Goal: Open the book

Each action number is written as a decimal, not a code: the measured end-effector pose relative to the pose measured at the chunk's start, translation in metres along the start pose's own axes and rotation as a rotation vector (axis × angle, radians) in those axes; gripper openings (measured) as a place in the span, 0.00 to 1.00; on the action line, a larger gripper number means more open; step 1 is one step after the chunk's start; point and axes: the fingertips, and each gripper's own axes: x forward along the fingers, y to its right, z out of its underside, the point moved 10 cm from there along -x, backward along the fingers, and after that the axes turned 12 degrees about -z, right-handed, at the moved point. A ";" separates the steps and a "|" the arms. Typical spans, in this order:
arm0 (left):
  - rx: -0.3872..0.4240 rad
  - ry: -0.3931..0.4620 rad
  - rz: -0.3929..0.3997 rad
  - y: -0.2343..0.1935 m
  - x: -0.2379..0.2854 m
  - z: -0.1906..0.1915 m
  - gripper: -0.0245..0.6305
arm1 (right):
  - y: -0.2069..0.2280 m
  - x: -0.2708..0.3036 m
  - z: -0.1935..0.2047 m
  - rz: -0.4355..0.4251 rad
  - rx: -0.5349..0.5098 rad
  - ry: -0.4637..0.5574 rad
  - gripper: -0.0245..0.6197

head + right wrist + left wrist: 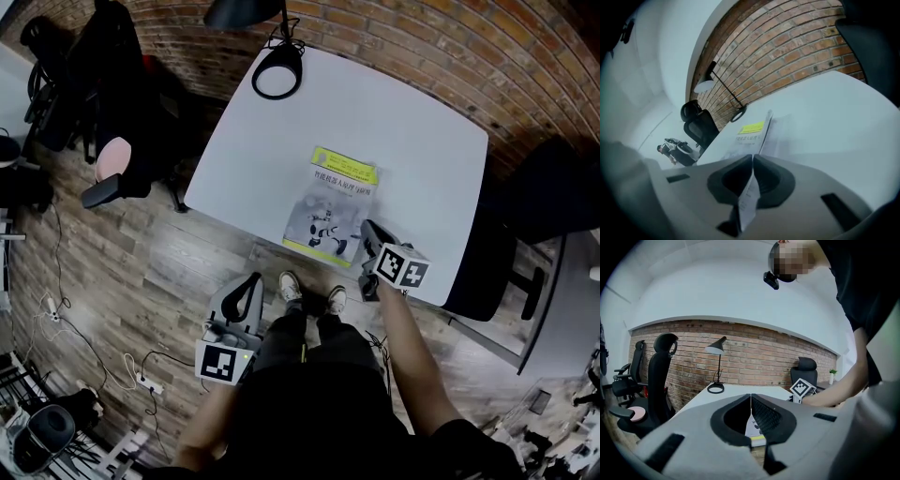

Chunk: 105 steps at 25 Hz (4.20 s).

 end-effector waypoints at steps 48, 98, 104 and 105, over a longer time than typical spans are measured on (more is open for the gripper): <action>-0.097 0.002 -0.099 -0.049 -0.009 0.016 0.08 | -0.095 0.120 -0.037 -0.571 -0.120 0.196 0.06; -0.078 0.053 -0.012 -0.046 0.007 -0.004 0.08 | -0.148 0.102 -0.047 -0.542 -0.383 0.057 0.06; -0.053 0.136 0.039 -0.005 0.011 -0.018 0.08 | -0.122 0.041 -0.056 -0.480 -0.394 0.101 0.06; -0.054 0.116 0.041 0.001 0.010 -0.018 0.08 | -0.116 0.031 -0.058 -0.463 -0.395 0.108 0.06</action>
